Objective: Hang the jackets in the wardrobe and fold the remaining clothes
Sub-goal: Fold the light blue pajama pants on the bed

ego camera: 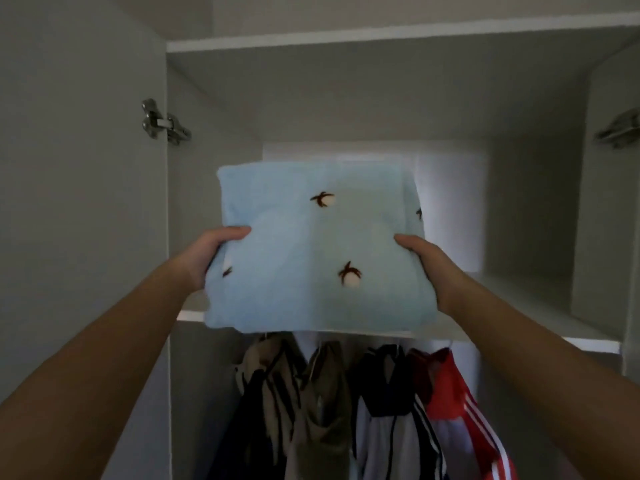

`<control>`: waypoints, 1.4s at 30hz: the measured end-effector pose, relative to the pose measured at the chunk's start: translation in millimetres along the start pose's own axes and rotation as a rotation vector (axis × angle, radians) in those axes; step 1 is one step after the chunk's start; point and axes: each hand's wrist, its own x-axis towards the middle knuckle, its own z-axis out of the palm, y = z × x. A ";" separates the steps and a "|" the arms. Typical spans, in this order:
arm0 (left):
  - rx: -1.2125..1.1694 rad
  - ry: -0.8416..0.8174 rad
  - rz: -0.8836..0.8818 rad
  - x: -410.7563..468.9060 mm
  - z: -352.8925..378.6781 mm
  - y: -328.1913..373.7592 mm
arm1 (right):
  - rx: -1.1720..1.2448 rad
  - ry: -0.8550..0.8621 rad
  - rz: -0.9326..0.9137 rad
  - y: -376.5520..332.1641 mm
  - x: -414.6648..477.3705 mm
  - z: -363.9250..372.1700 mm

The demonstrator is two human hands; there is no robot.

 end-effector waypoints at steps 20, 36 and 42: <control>1.426 -0.171 0.017 192.8 -20.9 -91.6 | -1.523 -0.168 -0.099 95.1 182.9 29.5; 1.496 -0.278 -0.148 403.0 -133.8 -136.5 | -1.659 -0.061 0.162 162.7 399.9 58.7; 1.564 -0.198 -0.151 443.9 -154.7 -151.2 | -1.679 -0.054 0.205 177.4 454.8 64.3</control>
